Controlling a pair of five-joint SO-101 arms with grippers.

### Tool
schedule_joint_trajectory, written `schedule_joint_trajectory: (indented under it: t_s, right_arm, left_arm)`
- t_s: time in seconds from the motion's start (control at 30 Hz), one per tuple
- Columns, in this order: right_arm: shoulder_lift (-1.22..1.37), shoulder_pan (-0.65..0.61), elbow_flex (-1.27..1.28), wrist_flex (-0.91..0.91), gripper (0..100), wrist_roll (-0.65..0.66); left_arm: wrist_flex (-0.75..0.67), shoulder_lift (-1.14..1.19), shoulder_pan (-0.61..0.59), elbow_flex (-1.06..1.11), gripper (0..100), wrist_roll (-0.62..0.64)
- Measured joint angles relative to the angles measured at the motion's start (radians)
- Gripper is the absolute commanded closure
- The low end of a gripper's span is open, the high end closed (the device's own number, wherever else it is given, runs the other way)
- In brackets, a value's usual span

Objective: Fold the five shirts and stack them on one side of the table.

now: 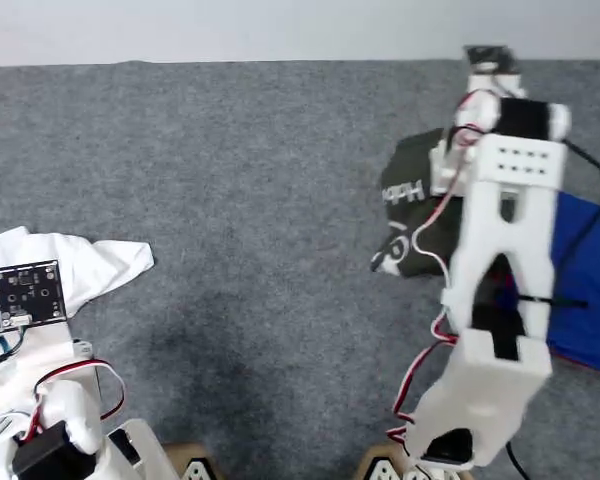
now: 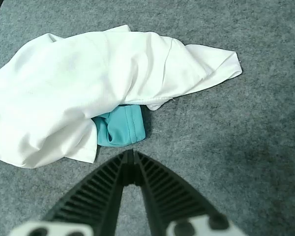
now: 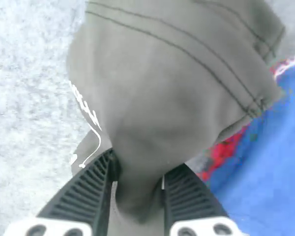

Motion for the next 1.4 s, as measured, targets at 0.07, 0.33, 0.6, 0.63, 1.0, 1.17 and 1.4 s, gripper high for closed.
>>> schedule_joint_trajectory:
  t_s: [0.07, 0.33, 0.6, 0.63, 1.0, 1.17, 1.4]
  right_arm:
    - [-0.044, 0.032, 0.0, 0.0, 98.8, 0.048]
    - [-0.12, 0.201, 0.051, 0.0, 98.8, 0.167]
    - [-0.12, 0.347, 0.055, 0.0, 98.8, 0.301]
    - [-0.12, 0.356, 0.055, 0.0, 98.8, 0.316]
    - [-0.112, 0.456, 0.064, -0.002, 98.7, 0.417]
    - [-0.009, 0.525, 0.064, -0.052, 98.7, 0.427]
    - [0.109, 0.608, 0.064, -0.132, 97.8, 0.525]
  left_arm:
    - [0.0, 0.0, 0.0, 0.0, 100, 0.0]
    - [0.0, 0.0, 0.0, 0.0, 100, 0.0]
    - [0.0, 0.0, 0.0, 0.0, 100, 0.0]
    - [0.0, 0.0, 0.0, 0.0, 100, 0.0]
    - [0.0, 0.0, 0.0, 0.0, 100, 0.0]
    - [0.0, 0.0, 0.0, 0.0, 100, 0.0]
    - [0.0, 0.0, 0.0, 0.0, 100, 0.0]
